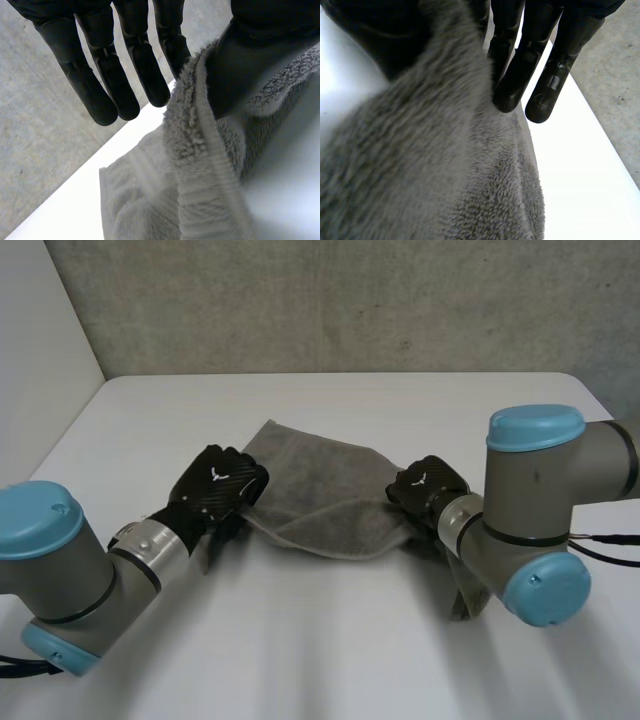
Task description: Fold the towel.
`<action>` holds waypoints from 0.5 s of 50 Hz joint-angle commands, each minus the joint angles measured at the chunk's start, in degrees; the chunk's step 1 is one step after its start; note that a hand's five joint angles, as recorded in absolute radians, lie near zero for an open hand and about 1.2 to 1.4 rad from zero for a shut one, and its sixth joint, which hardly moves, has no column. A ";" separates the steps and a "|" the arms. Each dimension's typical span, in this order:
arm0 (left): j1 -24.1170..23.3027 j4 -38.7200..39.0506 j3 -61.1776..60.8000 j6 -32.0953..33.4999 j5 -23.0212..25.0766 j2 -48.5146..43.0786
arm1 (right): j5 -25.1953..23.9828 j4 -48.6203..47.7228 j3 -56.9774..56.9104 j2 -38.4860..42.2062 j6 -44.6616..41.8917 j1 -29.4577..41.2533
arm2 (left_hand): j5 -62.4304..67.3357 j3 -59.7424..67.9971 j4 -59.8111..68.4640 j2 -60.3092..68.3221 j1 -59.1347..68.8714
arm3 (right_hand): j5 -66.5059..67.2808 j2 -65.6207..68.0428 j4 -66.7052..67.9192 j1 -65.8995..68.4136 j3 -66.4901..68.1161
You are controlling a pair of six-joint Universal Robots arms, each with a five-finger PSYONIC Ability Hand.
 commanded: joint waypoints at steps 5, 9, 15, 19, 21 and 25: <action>3.65 -1.20 1.18 -5.23 -0.92 1.93 | 1.19 0.86 8.74 -10.81 6.27 -2.20 | 1.71 0.77 2.26 2.19 2.55 | -31.25 -31.19 -31.63 -31.42 -31.36; 4.88 -1.20 1.44 -9.29 -0.92 1.93 | 1.63 0.95 12.94 -12.83 11.18 -4.05 | 1.71 0.77 2.26 2.19 2.55 | -29.75 -29.69 -30.12 -29.91 -29.86; 5.76 -1.28 1.88 -14.20 -0.83 1.93 | 3.30 -0.46 18.74 -14.85 12.51 -4.66 | 1.71 0.77 2.26 2.19 2.55 | -29.07 -29.01 -29.44 -29.23 -29.18; 5.76 -1.28 1.53 -14.65 -0.83 1.84 | 4.01 -1.87 21.13 -15.56 12.51 -5.63 | 1.71 0.77 2.26 2.19 2.55 | -28.23 -28.17 -28.60 -28.39 -28.33; 5.67 -1.28 1.36 -14.65 -0.83 1.84 | 4.27 -2.48 22.36 -16.18 12.51 -5.72 | 1.71 0.77 2.26 2.19 2.55 | -28.23 -28.17 -28.60 -28.39 -28.33; 5.67 -1.28 1.18 -14.65 -0.83 1.84 | 4.45 -4.23 25.69 -18.46 12.59 -6.07 | 1.71 0.77 2.26 2.19 2.55 | -24.71 -24.65 -25.08 -24.87 -24.82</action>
